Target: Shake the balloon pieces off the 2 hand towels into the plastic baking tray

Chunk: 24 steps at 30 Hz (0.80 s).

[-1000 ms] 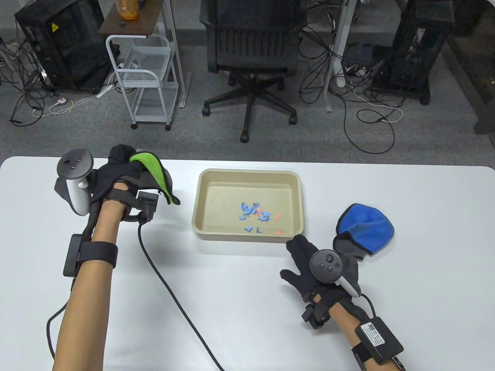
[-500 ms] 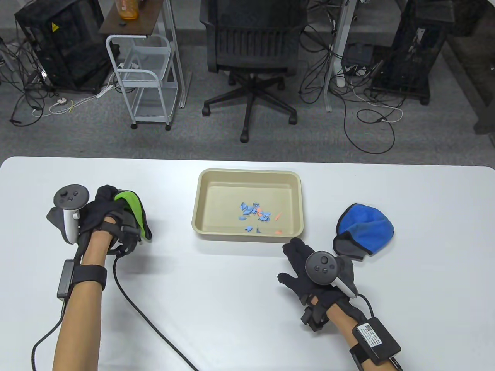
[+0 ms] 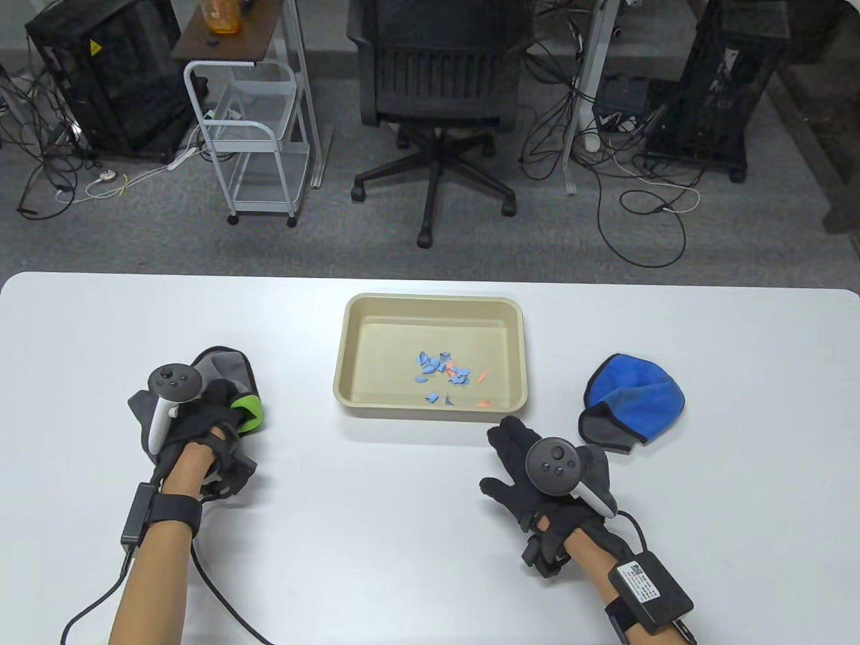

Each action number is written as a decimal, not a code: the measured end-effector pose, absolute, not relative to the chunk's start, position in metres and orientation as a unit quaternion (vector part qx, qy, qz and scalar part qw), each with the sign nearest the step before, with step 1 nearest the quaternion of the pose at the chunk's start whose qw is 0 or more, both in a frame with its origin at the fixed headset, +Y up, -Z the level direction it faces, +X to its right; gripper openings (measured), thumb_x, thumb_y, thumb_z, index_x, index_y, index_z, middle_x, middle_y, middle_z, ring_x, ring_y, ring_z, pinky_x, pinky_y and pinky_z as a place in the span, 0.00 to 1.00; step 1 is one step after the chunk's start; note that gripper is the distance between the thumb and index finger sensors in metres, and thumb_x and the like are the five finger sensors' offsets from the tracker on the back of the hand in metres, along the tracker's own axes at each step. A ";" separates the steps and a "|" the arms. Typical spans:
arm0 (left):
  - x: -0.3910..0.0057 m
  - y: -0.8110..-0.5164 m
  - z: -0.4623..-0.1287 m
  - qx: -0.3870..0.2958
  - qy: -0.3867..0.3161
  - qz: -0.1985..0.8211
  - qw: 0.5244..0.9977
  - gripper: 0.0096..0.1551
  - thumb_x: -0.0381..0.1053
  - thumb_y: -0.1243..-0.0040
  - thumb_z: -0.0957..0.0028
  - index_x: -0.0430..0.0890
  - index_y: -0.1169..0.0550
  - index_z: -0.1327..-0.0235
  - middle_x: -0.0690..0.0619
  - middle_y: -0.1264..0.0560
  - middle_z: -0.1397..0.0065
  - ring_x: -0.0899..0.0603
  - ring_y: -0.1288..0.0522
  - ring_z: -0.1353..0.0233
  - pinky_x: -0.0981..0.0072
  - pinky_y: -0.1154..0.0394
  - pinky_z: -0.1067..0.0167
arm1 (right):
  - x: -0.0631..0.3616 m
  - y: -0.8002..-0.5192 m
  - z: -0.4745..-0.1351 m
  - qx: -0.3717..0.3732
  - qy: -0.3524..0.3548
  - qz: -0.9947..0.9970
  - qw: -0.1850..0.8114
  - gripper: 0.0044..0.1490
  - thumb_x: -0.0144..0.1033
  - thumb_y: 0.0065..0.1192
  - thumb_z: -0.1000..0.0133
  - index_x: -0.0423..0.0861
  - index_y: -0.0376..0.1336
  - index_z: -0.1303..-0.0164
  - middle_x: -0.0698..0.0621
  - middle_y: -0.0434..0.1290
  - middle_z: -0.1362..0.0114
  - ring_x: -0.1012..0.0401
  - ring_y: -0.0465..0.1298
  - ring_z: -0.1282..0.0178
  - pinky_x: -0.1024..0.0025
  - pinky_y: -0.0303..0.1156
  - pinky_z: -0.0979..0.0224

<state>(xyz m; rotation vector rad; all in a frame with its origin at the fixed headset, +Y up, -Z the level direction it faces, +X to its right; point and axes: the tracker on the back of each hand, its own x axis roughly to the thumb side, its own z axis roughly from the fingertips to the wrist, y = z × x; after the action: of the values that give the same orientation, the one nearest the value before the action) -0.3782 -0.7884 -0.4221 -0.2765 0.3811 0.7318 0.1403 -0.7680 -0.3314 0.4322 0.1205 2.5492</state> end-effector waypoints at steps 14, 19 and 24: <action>-0.367 -0.750 -0.386 -0.056 0.104 0.388 0.914 0.40 0.42 0.43 0.55 0.67 0.44 0.32 0.53 0.52 0.20 0.38 0.56 0.16 0.34 0.52 0.27 | 0.133 -0.761 -0.329 0.175 0.030 0.944 0.279 0.52 0.57 0.63 0.54 0.49 0.48 0.24 0.43 0.46 0.13 0.41 0.53 0.17 0.42 0.60 0.23; -0.323 -0.719 -0.365 -0.025 0.017 0.393 0.919 0.45 0.50 0.39 0.56 0.63 0.47 0.28 0.51 0.57 0.19 0.36 0.63 0.17 0.30 0.60 0.29 | 0.129 -0.757 -0.327 0.182 0.023 0.942 0.281 0.52 0.58 0.62 0.54 0.49 0.48 0.24 0.43 0.46 0.13 0.41 0.52 0.17 0.42 0.59 0.23; -0.261 -0.711 -0.349 -0.064 -0.077 0.402 0.910 0.50 0.64 0.43 0.56 0.65 0.54 0.26 0.50 0.62 0.18 0.35 0.69 0.18 0.29 0.64 0.30 | 0.124 -0.755 -0.326 0.188 0.020 0.941 0.280 0.51 0.58 0.61 0.54 0.50 0.48 0.24 0.45 0.46 0.13 0.40 0.51 0.17 0.42 0.58 0.23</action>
<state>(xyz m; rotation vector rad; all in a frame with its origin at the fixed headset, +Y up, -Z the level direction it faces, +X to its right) -0.2611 -0.7112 -0.3490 -0.1315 -0.1594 0.8299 0.1238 -0.7547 -0.3255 0.5048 0.0525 2.5229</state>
